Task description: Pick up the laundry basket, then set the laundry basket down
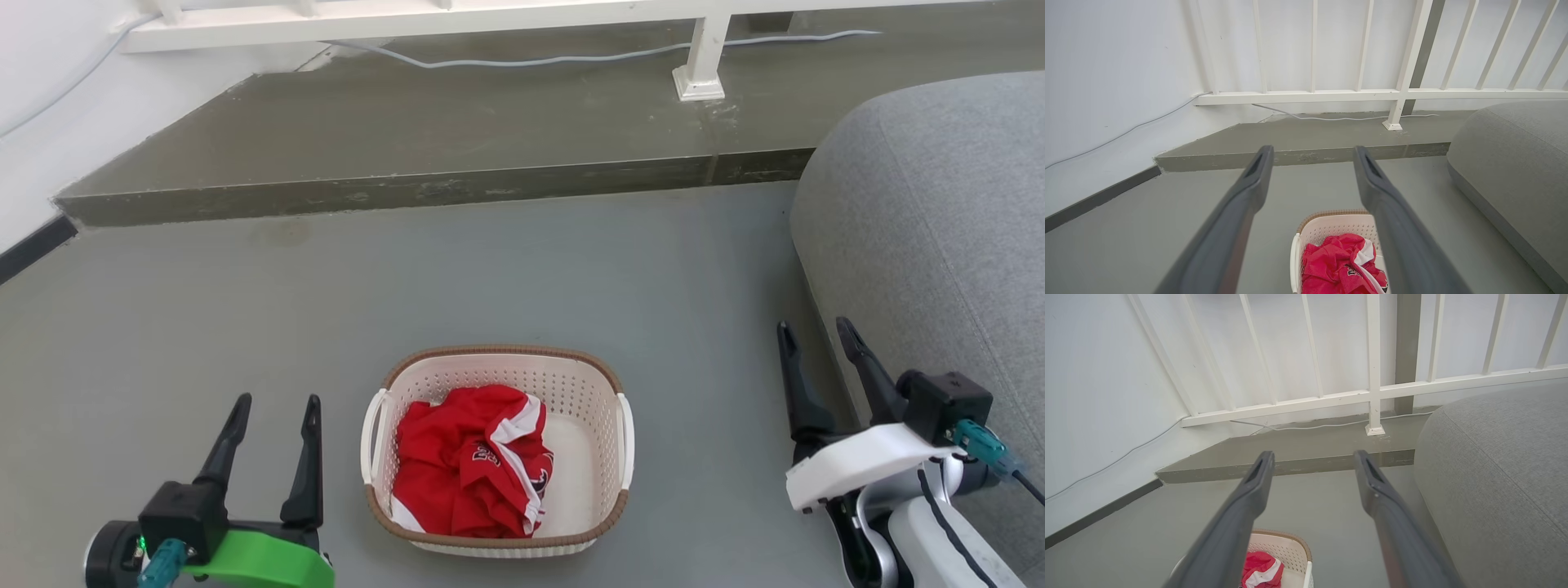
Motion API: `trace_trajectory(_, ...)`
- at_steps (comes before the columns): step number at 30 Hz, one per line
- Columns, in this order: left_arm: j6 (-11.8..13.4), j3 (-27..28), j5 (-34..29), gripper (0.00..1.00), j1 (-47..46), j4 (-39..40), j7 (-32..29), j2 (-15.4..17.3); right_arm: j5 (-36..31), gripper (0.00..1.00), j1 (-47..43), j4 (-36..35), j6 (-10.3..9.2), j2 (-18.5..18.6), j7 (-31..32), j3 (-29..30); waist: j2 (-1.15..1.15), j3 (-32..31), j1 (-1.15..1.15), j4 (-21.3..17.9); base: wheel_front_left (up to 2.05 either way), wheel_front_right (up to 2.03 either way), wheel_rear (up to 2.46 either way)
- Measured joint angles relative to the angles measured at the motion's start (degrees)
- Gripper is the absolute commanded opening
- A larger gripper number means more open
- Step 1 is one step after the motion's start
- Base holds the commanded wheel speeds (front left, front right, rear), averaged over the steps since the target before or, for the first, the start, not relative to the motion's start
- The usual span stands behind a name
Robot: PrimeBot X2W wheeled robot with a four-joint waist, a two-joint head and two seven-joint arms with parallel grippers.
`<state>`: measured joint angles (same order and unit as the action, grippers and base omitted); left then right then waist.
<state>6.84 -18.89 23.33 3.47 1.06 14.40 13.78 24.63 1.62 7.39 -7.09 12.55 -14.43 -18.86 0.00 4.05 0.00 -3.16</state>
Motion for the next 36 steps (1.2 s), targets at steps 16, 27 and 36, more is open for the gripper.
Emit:
trace_trajectory(16, 0.01, 0.64, -1.68, 1.0, 1.9, 1.56, -1.26, -0.38, -1.0, 1.0, -2.31, -1.54, -0.01, -0.01, 0.0, 1.11, 0.0, -0.5, 0.0, 0.04, 0.0, 0.0, 0.0)
trace_trajectory(27, 0.01, 2.04, -3.46, 1.0, 2.77, 2.61, -1.83, -1.63, -1.64, 1.0, -2.52, -3.08, -0.01, -0.04, 0.02, 1.62, 0.0, -0.4, 0.0, 0.34, 0.0, 0.0, 0.0)
trace_trajectory(36, 0.02, 2.47, -3.97, 1.0, 3.15, 3.16, -2.59, -2.25, -3.45, 1.0, -3.32, -3.7, -0.01, 0.0, 0.45, 2.19, 0.0, -0.4, 0.0, 0.57, 0.0, 0.0, 0.0)
